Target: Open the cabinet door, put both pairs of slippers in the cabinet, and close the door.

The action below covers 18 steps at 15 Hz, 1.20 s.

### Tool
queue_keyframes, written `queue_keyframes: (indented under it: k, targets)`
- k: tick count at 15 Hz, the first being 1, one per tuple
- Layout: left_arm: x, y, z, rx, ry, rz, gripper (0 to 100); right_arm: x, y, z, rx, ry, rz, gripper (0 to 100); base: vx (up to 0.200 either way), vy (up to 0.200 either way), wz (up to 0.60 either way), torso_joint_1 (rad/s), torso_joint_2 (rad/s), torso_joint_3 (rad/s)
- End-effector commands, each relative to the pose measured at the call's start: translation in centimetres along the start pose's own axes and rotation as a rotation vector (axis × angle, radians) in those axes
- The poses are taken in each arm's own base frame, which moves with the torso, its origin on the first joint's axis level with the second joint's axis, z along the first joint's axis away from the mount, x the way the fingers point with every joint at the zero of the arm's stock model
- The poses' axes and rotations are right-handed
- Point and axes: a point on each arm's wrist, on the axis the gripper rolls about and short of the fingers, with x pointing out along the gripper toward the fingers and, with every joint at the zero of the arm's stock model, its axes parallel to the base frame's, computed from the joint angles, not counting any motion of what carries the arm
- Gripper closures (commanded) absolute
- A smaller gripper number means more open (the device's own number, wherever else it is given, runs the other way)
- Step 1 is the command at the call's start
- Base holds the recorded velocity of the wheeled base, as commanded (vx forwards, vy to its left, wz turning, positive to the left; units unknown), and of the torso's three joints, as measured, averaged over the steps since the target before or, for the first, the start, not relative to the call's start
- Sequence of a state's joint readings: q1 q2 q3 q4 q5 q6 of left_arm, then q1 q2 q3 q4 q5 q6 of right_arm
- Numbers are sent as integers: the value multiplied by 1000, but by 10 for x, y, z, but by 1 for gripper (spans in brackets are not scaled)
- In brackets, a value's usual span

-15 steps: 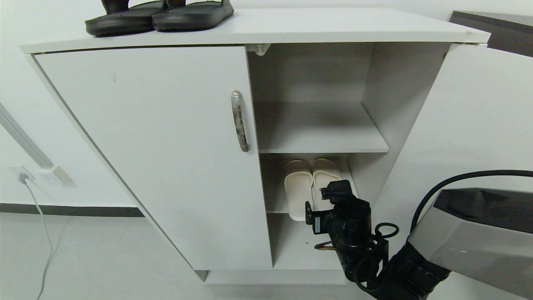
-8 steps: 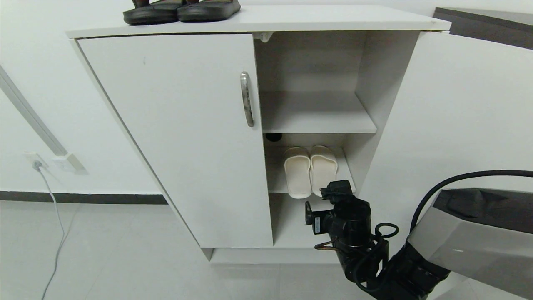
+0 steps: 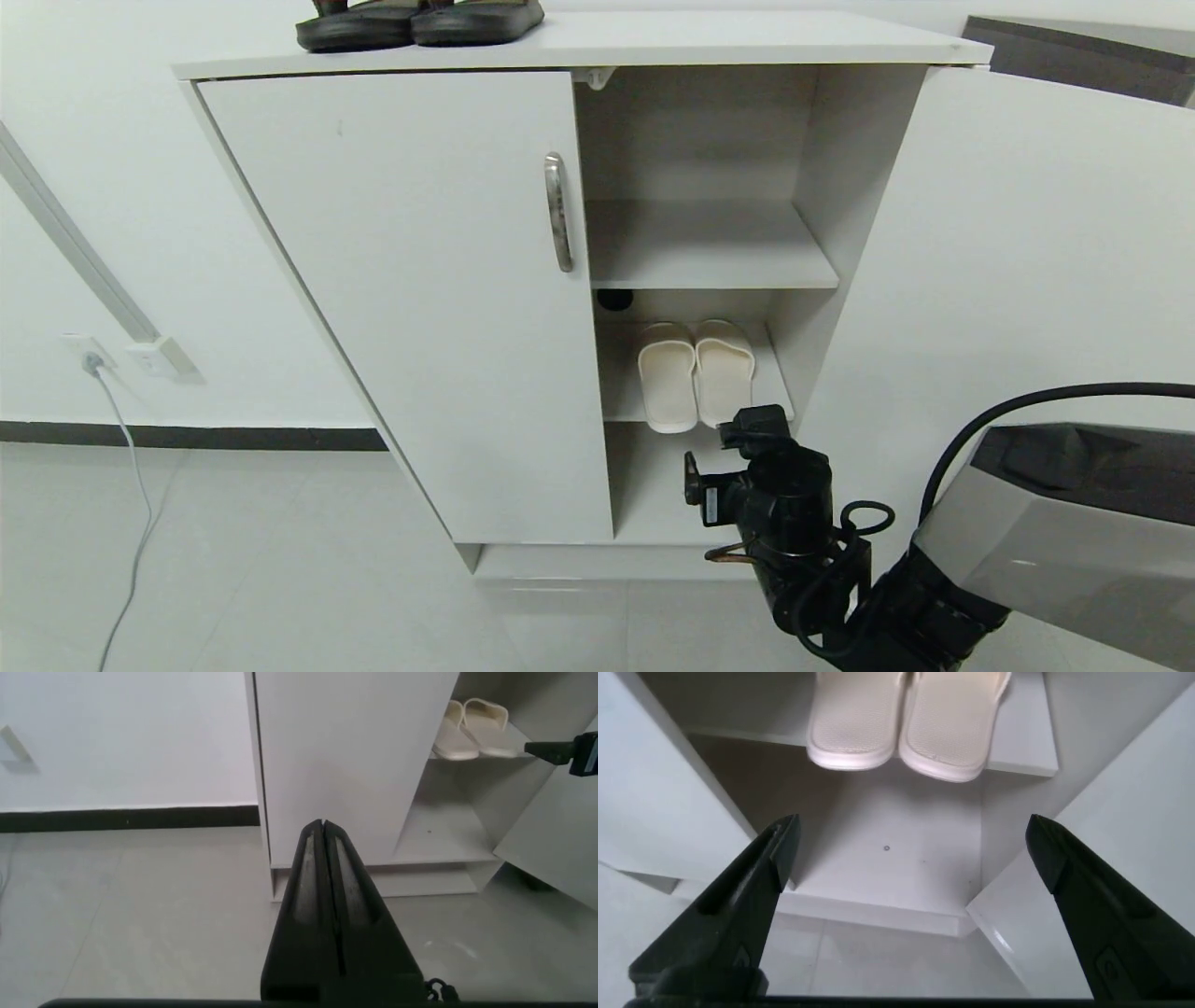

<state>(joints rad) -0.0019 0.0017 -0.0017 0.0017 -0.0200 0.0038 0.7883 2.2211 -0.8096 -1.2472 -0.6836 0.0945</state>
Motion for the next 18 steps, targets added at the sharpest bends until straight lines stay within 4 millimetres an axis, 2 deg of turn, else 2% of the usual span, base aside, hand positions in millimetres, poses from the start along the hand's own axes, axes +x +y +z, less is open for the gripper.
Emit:
queue_keyframes:
  k: [1, 6, 14, 18]
  targets:
    - [0, 0, 0, -1, 0, -1, 100, 0, 0, -1, -2, 1, 0, 0, 0, 0, 0, 0, 0, 0]
    - [0, 0, 0, 1, 1, -1, 100, 0, 0, -1, -3, 1, 0, 0, 0, 0, 0, 0, 0, 0]
    - [0, 0, 0, -1, 1, 0, 100, 0, 0, -1, -6, 2, -1, 0, 0, 0, 0, 2, 2, 164]
    - [0, 0, 0, -2, 1, 0, 100, 0, 0, -2, -8, 3, -1, 0, 0, 0, 0, 1, 1, 23]
